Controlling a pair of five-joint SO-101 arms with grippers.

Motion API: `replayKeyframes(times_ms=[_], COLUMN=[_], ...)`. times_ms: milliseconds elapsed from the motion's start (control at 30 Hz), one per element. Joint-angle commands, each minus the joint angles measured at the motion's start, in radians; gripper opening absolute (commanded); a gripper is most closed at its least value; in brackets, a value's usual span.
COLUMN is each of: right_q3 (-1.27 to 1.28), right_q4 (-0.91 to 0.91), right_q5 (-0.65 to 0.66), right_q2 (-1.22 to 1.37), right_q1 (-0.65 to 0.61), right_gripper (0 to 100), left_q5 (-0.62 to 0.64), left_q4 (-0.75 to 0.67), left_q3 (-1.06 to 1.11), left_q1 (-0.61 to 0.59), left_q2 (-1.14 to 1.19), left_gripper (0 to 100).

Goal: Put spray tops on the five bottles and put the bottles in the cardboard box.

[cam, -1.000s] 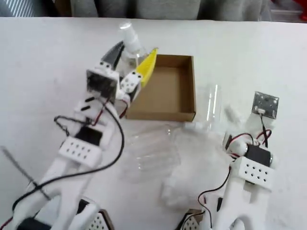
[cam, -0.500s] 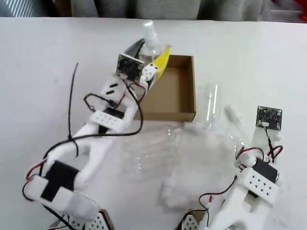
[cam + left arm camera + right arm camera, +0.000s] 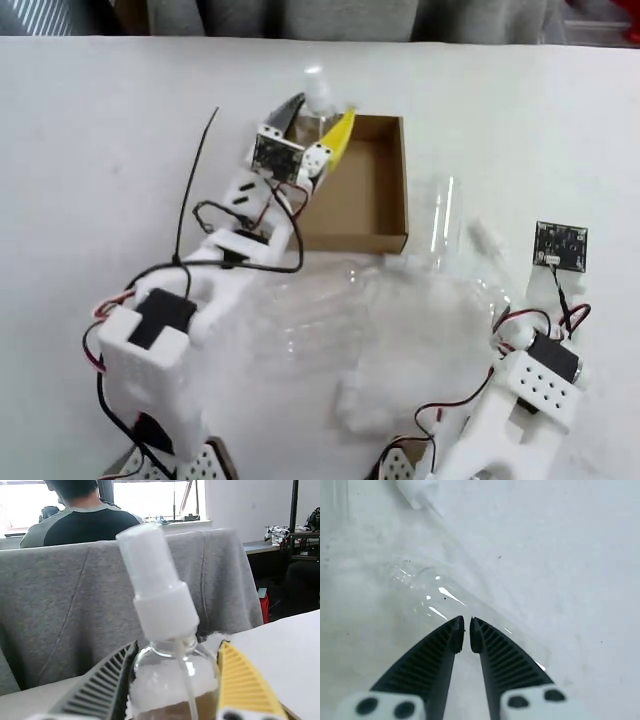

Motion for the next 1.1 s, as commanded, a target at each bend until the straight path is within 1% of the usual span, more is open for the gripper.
replayKeyframes(times_ms=[0,200,433,600,767,1067], right_q3=[0.009,0.009,0.025,0.026,0.026,0.026], right_q4=[0.004,0.005,0.001,0.001,0.001,0.001], right_q5=[0.008,0.008,0.008,0.008,0.008,0.009], right_q2=[0.007,0.007,0.007,0.007,0.007,0.007], right_q1=[0.010,0.010,-0.022,-0.022,-0.022,-0.022], right_gripper=[1.7,1.7,1.7,1.7,1.7,1.7], left_q5=[-0.002,-0.002,-0.003,-0.003,-0.003,-0.003], left_q4=[-0.029,-0.029,-0.031,-0.031,-0.031,-0.031], left_q3=[-0.063,-0.084,-0.092,-0.226,-0.365,-0.414], left_q1=[-0.047,-0.073,-0.088,-0.119,-0.119,-0.111], left_q2=[-0.008,-0.001,0.015,0.140,0.275,0.352], left_gripper=[2,2,2,2,2,2])
